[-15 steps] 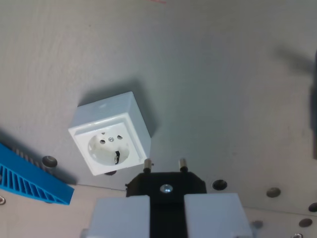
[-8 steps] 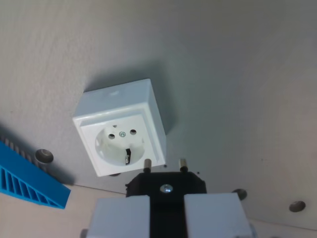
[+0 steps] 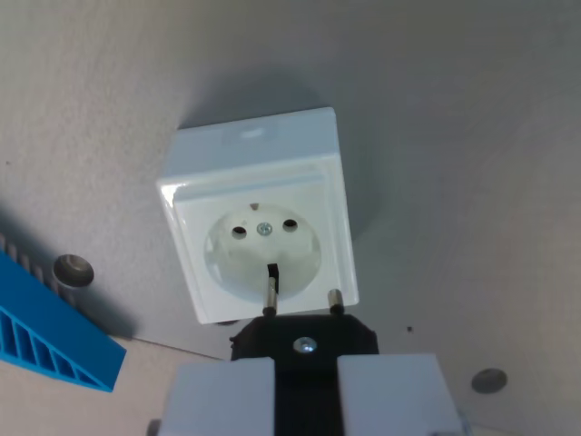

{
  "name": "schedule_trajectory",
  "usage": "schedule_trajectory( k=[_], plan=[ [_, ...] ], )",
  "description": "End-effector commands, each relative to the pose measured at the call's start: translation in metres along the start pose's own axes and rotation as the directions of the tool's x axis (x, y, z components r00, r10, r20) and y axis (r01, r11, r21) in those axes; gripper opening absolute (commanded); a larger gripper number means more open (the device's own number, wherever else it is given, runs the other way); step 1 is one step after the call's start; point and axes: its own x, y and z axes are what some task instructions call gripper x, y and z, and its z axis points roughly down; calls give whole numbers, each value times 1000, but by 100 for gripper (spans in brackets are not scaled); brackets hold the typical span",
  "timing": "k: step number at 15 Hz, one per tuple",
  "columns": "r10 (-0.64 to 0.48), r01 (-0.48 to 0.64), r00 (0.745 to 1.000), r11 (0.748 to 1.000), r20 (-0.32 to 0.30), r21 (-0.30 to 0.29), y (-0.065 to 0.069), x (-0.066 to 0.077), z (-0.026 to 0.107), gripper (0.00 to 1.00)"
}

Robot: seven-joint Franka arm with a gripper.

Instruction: Move above the white socket

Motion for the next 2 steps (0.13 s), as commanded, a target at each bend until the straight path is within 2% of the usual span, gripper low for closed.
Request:
schedule_trajectory(
  k=[1, 2],
  plan=[
    [-59, 56, 994, 998, -93, -35, -7, -4, 16, 0],
    [-58, 55, 994, 998, -95, -35, -9, -6, 20, 0]
  ],
)
